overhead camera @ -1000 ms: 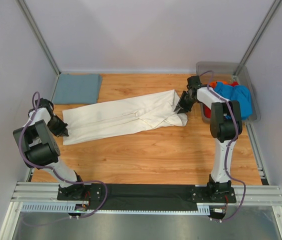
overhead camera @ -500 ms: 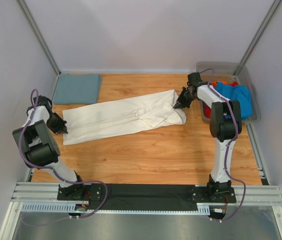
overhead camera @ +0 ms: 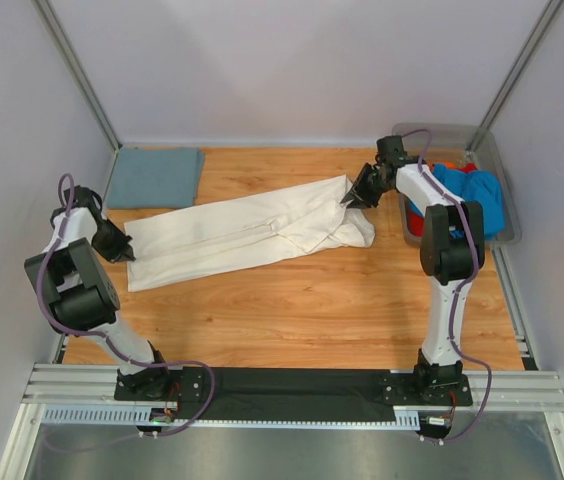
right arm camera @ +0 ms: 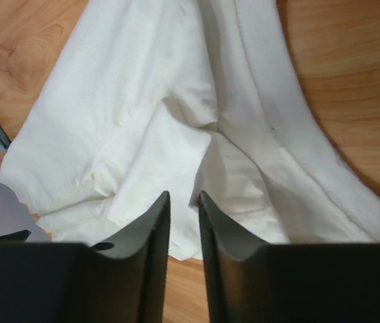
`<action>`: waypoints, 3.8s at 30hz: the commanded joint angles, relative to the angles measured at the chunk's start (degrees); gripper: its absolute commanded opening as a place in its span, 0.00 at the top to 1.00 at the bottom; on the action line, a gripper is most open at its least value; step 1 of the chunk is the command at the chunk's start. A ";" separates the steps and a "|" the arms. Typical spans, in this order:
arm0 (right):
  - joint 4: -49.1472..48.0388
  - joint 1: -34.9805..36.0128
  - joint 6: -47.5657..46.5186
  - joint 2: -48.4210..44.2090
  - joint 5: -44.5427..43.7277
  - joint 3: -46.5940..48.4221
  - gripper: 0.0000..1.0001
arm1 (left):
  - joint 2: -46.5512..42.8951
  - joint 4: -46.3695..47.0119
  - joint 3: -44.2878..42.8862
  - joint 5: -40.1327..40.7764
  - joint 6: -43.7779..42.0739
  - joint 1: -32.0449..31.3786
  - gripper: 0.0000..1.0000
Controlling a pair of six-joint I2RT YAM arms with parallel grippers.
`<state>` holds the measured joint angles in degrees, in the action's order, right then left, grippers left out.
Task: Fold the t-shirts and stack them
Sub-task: Fold the tshirt
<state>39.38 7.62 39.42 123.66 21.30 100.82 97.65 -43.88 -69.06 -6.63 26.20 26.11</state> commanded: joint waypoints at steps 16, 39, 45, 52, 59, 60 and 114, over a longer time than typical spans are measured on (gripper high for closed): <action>3.51 -0.94 -18.58 -12.39 -5.13 -15.21 0.50 | -4.84 1.69 11.58 -7.25 3.86 -1.06 0.92; 21.61 -1.03 -24.21 -6.23 -17.23 -0.62 1.00 | 5.54 -1.74 6.48 3.91 2.20 -1.06 1.00; 17.48 -1.11 -25.09 0.06 -18.57 2.27 1.00 | 6.86 -1.82 5.78 5.58 0.96 -0.97 1.00; 21.09 -1.11 -25.88 4.05 -20.68 4.65 0.80 | 5.19 -1.74 6.21 5.67 0.43 -1.06 1.00; 22.41 -1.03 -26.06 -5.33 -20.25 1.24 0.48 | 0.89 -2.87 5.87 3.30 1.05 -0.97 1.00; 22.24 -1.03 -25.89 -6.31 -19.90 -0.34 0.47 | 0.36 -3.05 5.78 3.12 1.05 -1.06 1.00; 8.61 5.04 -13.75 -6.23 2.61 -3.61 0.42 | 5.97 -1.12 2.00 4.08 -0.88 -0.18 0.65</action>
<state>49.74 12.78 24.95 118.87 23.07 97.43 102.56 -45.30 -66.67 -2.48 24.60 25.61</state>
